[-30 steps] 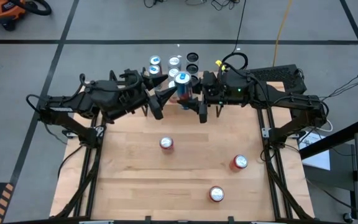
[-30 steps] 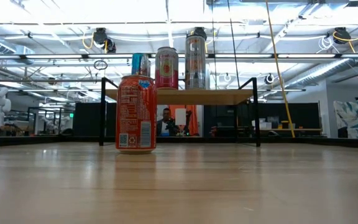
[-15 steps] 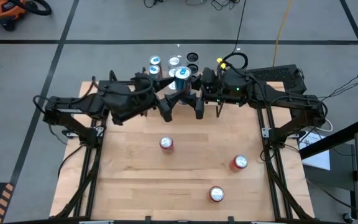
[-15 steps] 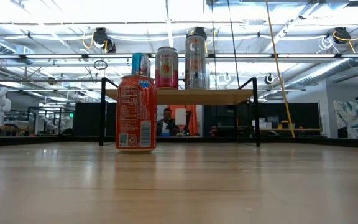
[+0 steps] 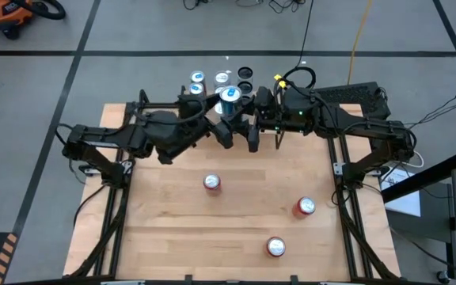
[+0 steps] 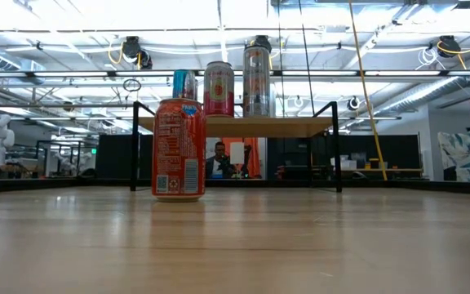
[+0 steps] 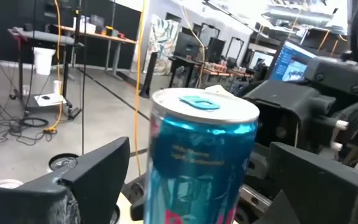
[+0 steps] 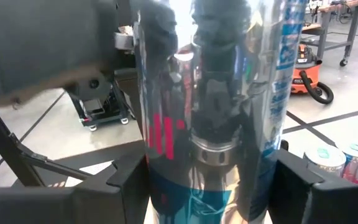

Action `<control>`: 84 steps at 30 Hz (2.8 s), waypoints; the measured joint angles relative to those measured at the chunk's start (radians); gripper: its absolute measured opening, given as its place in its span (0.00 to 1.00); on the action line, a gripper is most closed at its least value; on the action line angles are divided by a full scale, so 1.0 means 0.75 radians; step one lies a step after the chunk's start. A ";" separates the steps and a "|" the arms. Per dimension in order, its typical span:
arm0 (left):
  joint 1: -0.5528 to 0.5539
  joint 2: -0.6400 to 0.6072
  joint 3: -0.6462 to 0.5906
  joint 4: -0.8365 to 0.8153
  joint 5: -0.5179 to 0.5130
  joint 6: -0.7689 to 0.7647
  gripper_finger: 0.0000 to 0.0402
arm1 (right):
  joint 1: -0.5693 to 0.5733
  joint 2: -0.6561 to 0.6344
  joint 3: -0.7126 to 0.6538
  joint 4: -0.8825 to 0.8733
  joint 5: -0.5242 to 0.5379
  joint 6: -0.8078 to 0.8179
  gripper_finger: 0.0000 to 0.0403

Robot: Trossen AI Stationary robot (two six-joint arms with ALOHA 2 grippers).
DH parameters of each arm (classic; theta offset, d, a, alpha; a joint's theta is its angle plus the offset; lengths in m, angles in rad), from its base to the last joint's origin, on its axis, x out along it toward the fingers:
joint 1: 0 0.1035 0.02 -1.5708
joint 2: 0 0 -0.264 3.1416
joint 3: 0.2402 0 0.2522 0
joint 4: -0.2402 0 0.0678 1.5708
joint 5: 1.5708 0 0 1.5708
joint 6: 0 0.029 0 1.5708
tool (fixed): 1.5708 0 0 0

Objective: Place canned beverage on shelf
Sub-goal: Put the blue soda can aligned with the other blue soda can on the shelf

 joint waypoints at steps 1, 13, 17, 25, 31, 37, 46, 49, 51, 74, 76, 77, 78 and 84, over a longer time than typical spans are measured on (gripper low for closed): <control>0.000 0.007 0.000 0.006 -0.001 0.000 0.97 | 0.000 0.000 0.000 -0.004 -0.003 -0.010 0.55; 0.000 0.008 -0.001 0.013 -0.055 0.061 0.97 | -0.004 0.000 0.000 -0.010 0.031 -0.095 0.55; 0.000 0.008 -0.001 0.020 -0.038 0.061 0.92 | -0.005 0.000 0.000 -0.011 0.030 -0.102 0.55; 0.001 0.008 -0.001 0.007 0.044 0.062 0.82 | -0.004 0.000 0.000 -0.011 -0.151 -0.091 0.55; 0.001 0.008 -0.001 0.013 0.048 0.060 0.81 | -0.004 0.000 0.000 -0.014 -0.176 -0.080 0.55; -0.004 0.007 -0.001 0.055 0.046 0.060 0.81 | -0.004 -0.001 0.000 -0.030 -0.175 -0.087 0.55; -0.005 0.007 -0.001 0.076 0.046 0.060 0.74 | -0.004 -0.001 0.000 -0.071 -0.174 -0.092 0.55; -0.005 0.007 -0.001 0.075 0.049 0.060 0.70 | -0.004 -0.001 0.000 -0.071 -0.174 -0.092 0.55; -0.006 0.007 -0.001 0.072 0.049 0.060 0.68 | -0.004 -0.001 0.000 -0.071 -0.174 -0.092 0.55; -0.013 0.006 0.000 -0.006 0.032 -0.003 0.59 | -0.004 -0.001 0.000 -0.073 -0.138 -0.105 0.55; -0.013 0.006 0.000 -0.006 0.033 -0.005 0.58 | -0.004 -0.001 0.000 -0.073 -0.138 -0.105 0.55; -0.013 0.006 0.000 -0.006 0.033 -0.006 0.58 | -0.004 -0.001 0.000 -0.073 -0.138 -0.103 0.55; -0.013 0.006 0.000 -0.006 0.034 -0.006 0.58 | -0.004 -0.001 0.000 -0.073 -0.139 -0.098 0.55; -0.013 0.003 0.000 -0.011 0.048 -0.013 0.58 | -0.004 -0.002 0.000 -0.085 -0.157 0.007 0.64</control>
